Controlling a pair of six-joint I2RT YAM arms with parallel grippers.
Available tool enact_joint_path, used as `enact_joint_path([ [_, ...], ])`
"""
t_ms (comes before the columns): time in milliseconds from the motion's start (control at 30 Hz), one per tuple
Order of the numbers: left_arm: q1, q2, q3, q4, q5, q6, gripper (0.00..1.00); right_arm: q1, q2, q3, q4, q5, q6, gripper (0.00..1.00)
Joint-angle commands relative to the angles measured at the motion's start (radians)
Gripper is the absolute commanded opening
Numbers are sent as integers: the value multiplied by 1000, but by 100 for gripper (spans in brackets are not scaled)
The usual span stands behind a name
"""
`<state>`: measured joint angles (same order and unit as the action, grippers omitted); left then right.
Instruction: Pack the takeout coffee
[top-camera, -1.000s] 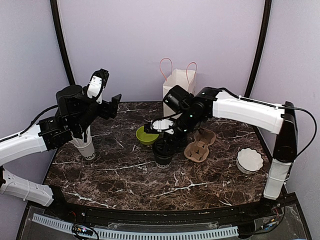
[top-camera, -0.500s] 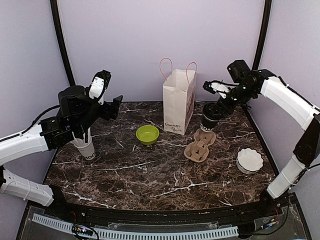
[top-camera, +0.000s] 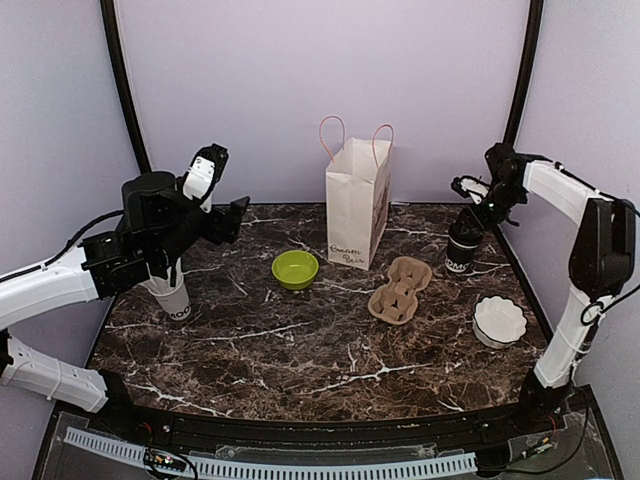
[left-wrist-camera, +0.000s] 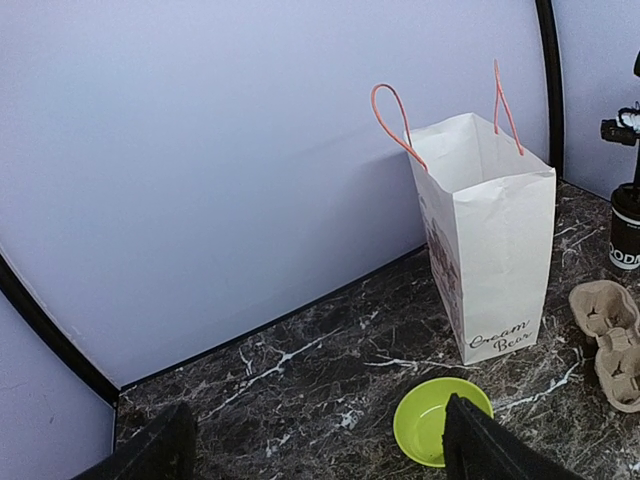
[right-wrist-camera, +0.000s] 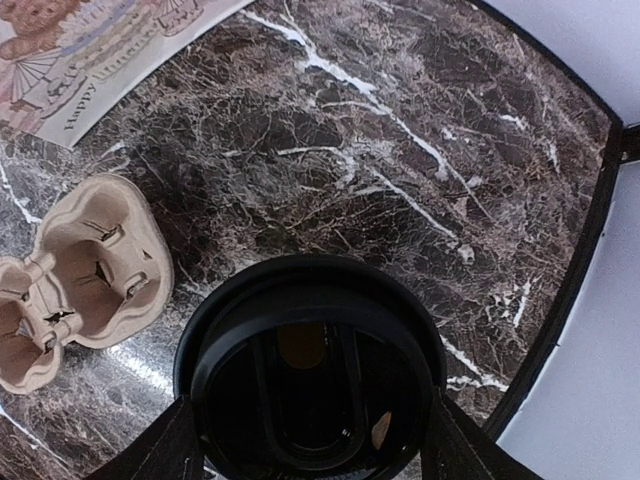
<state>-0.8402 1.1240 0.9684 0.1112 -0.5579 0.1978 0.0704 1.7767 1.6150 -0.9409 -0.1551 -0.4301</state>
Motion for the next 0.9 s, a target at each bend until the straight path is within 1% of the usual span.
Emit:
enact_joint_path([
  [0, 5, 13, 43, -27, 14, 2, 88, -13, 53, 59, -2, 4, 37, 67],
  [100, 4, 26, 53, -43, 31, 3, 88, -20, 87, 81, -21, 6, 43, 71],
  [200, 6, 51, 72, -84, 98, 13, 88, -21, 117, 98, -52, -11, 43, 75],
  [300, 6, 77, 103, -119, 135, 8, 88, -23, 149, 106, -65, -20, 54, 76],
  [433, 7, 126, 142, -188, 197, -19, 89, -23, 185, 166, -127, -6, 68, 78],
  [567, 6, 163, 200, -284, 292, -77, 88, -23, 187, 207, -149, -15, 70, 85],
  [633, 6, 179, 235, -331, 313, -115, 88, -23, 182, 228, -161, -21, 74, 86],
  [733, 6, 193, 291, -374, 319, -172, 87, -24, 147, 271, -171, -41, 81, 87],
  [867, 6, 242, 374, -404, 310, -228, 86, -22, 87, 279, -157, -59, 86, 88],
])
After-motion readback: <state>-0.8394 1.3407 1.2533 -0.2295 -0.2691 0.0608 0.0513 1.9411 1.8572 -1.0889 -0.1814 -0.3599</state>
